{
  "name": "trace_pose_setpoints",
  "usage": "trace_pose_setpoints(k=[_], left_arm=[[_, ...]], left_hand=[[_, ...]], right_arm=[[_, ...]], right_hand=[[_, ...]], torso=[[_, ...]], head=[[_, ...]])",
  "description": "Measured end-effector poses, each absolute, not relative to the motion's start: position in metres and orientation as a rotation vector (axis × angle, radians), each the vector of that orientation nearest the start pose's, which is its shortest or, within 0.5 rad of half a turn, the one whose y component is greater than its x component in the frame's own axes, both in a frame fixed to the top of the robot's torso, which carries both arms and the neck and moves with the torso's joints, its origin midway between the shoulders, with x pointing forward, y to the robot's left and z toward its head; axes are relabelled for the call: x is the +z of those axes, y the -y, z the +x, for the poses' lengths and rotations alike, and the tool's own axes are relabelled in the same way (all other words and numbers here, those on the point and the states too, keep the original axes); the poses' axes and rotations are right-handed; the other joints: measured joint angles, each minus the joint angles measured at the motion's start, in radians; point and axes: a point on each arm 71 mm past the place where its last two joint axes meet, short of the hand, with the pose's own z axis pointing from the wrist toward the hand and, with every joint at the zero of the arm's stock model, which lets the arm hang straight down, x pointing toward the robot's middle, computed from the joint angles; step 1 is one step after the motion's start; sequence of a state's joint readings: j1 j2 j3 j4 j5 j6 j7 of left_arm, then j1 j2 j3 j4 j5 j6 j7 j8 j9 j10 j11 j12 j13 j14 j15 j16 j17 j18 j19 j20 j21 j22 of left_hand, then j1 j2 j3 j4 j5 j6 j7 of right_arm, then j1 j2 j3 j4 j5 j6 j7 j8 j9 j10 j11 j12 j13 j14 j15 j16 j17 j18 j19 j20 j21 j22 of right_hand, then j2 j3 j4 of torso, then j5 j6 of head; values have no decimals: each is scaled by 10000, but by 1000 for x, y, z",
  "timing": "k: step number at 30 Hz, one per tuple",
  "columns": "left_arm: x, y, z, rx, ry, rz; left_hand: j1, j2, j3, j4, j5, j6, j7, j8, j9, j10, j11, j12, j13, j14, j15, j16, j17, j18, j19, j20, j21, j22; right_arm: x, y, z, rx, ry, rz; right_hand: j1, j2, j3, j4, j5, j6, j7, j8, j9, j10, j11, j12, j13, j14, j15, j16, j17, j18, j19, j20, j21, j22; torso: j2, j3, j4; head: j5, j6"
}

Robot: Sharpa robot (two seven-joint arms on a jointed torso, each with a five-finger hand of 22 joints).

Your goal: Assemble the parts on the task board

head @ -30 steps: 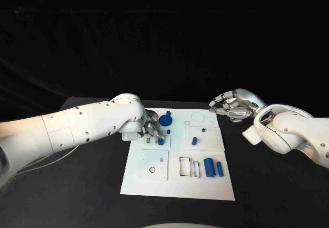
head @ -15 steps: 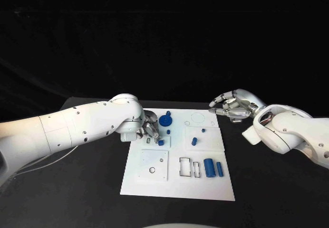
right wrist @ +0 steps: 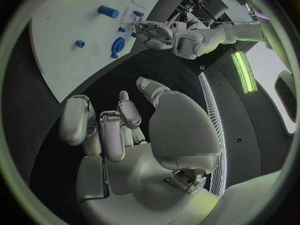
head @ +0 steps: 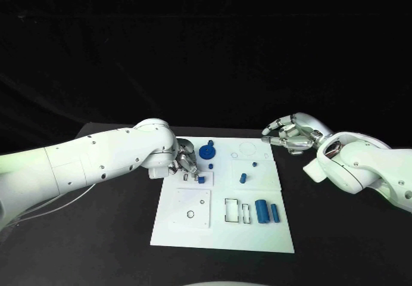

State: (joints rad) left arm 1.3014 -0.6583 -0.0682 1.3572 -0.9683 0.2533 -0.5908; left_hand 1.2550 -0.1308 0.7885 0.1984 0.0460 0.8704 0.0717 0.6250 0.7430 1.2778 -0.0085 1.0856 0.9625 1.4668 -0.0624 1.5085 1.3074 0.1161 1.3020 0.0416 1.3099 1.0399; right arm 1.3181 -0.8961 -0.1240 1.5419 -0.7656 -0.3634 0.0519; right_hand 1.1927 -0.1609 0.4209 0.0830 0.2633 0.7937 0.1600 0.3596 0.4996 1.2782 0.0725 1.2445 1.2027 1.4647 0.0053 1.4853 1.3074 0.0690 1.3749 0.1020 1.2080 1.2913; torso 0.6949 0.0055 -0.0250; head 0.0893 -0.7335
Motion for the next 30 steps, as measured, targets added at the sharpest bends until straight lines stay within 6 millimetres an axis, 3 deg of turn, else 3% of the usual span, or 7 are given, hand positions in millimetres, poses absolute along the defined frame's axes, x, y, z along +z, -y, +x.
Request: trace_pose_setpoints(k=[2, 7, 14, 19, 23, 27, 30], left_arm=[[-203, -176, 511, -3821, -24181, -1747], [-201, -188, 510, -3893, -24100, -2160], [-199, -204, 502, -4253, -24038, -2870], [-199, -209, 495, -4707, -24089, -3421], [-201, -212, 488, -5139, -24186, -4056], [-204, -214, 482, -5685, -24289, -4875], [-205, -216, 479, -5996, -24330, -5398]], left_hand=[[-383, -94, 4, 111, 4, -16, 15, 0, 16, 0, -1, -54, -58, 0, 0, 0, 0, 1, -15, 15, 0, -14], [-1451, -186, -664, 896, 6, 6, 36, -102, 10, 28, 26, -54, -74, 0, 0, 0, 0, 1, -15, 15, 0, -42], [-3108, -249, -2310, 959, 6, 202, -22, -363, -60, 53, 51, -48, -16, 0, 0, 0, 0, 0, -15, 16, 0, -59], [-3499, -35, -2910, 969, 6, 278, -28, -410, -60, 53, 52, 6, 42, 0, 0, 0, 0, 0, -15, 16, 0, 22], [-3683, 150, -3156, 967, 6, 270, -20, -750, -184, 94, 85, 144, 170, 0, 0, 37, 0, 1, -15, 16, 0, 63], [-3708, 554, -3382, 966, 6, 217, 32, -1169, -418, 290, 102, 473, 639, 0, 1, 37, 0, -1, 24, 54, 38, 94], [-3629, 684, -3472, 962, 42, 274, 89, -1402, -566, 270, 123, 381, 579, -3, 4, 37, 0, 0, 24, 54, 38, 93]], right_arm=[[-158, 226, 493, 9938, -16824, 4147], [-158, 227, 493, 9927, -16825, 4152], [-158, 228, 493, 9900, -16825, 4165], [-159, 229, 493, 9876, -16843, 4182], [-160, 229, 493, 9860, -16863, 4180], [-161, 229, 493, 9827, -16870, 4140], [-161, 229, 493, 9815, -16872, 4110]], right_hand=[[0, 0, 0, 0, 0, 0, 0, 0, 0, 0, 0, 0, 0, 0, 0, 0, 7, 0, 0, 0, 0, 0], [0, 0, 0, 0, 0, 0, 0, 0, 0, 0, 0, 0, 0, 0, 0, 0, 7, 0, 0, 0, 0, 0], [0, 0, 0, 0, 0, 0, 0, 0, 0, 0, 0, 0, 0, 0, 0, 0, 6, -1, 0, 0, 0, 0], [0, 0, 0, -1, 0, 0, 0, 0, -1, 0, 0, 0, 1, 0, 0, 0, 6, 0, 0, 0, 0, 0], [0, 0, 29, 28, 0, 0, 0, -1, -1, 0, 0, 0, 1, 0, 0, 0, 5, 0, 0, 0, 0, 0], [0, 0, 29, 28, 0, 0, 0, -1, -1, 0, 0, 0, 1, 0, 0, 0, 5, 1, 0, 0, 0, 17], [0, 0, 29, 28, 0, -28, 28, -1, -1, 0, 0, 0, 1, 0, 0, 0, 5, 0, 0, 0, 0, 17]], torso=[[0, 1, -3], [-1, 5, -2], [-10, 12, 10], [-8, 14, 7], [-8, 14, 6], [-8, 12, 7], [-8, 12, 10]], head=[[0, 0], [-24, -2], [-48, 12], [-37, 30], [-35, 41], [-35, 54], [-28, 64]])
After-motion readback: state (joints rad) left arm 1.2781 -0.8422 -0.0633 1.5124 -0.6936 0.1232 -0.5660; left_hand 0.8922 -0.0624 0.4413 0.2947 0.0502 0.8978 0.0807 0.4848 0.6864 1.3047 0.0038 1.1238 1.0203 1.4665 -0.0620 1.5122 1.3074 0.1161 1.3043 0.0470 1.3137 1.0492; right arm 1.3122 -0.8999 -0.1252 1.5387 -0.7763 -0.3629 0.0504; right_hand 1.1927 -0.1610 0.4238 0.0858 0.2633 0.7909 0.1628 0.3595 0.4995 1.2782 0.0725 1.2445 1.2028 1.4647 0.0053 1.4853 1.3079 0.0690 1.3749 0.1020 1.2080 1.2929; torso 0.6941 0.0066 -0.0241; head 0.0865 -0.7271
